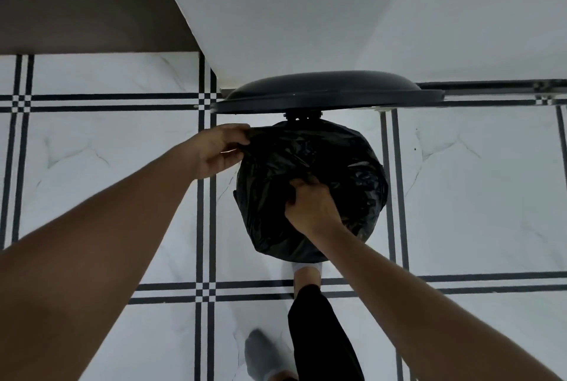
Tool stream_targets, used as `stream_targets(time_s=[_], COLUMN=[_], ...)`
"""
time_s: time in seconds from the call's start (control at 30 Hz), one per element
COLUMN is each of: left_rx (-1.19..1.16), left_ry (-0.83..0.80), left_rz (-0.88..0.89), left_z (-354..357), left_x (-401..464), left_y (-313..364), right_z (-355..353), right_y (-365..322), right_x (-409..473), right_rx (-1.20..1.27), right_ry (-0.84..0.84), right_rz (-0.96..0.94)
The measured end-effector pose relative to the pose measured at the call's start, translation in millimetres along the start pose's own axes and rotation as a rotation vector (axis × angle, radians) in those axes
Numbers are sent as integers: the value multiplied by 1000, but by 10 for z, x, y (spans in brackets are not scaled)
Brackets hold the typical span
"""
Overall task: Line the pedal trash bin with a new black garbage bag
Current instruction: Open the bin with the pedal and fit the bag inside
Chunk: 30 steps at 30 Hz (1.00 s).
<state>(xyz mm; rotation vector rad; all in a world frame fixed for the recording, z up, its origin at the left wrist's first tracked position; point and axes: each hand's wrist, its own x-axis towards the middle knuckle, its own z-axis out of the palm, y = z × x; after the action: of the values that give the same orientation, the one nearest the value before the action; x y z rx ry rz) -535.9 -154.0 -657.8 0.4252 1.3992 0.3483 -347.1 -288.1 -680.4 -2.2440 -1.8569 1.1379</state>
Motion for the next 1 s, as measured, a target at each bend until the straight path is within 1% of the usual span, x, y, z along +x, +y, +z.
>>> stream_targets(time_s=[0.03,0.1,0.17,0.27,0.4,0.5,0.53,0.6,0.7,0.8,0.87,0.9,1.0], left_rx=[-25,-72,-95,-48,56,100,105,142,273,409,489,517,538], left_ry=[7,55,114,206,333,366,359,354,348,311,314,322,348], left_rz=[38,121,187,227,301,325,333,363,476,563,584,582,584], left_z=[-11,-40,-18,54,163,174,191,231,273,278,286,295,333], left_x=[-14,0,28,92,112,77,36,-60,-167,-159,-147,-144,-142], left_y=[-35,-110,-172,-260,-312,-347,-360,-420,-515,-574,-612,-625,-659], right_z=[82,171,216,320,399,335,276,148,-81,-282,-275,-236,-42], right_y=[44,98,160,273,315,184,121,23,1,-32,-61,-57,-45], right_x=[141,400,563,655,661,505,438,328,160,-12,47,146,451], right_rx=[-75,-212,-351,-429,-458,-447,-425,-357,-327,-297,-219,-209,-219], right_ry=[-129,-314,-383,-479,-580,-713,-730,-692,-559,-359,-273,-299,-562], right_rz=[84,142,117,86,131,121,107,105,159,237,220,199,204])
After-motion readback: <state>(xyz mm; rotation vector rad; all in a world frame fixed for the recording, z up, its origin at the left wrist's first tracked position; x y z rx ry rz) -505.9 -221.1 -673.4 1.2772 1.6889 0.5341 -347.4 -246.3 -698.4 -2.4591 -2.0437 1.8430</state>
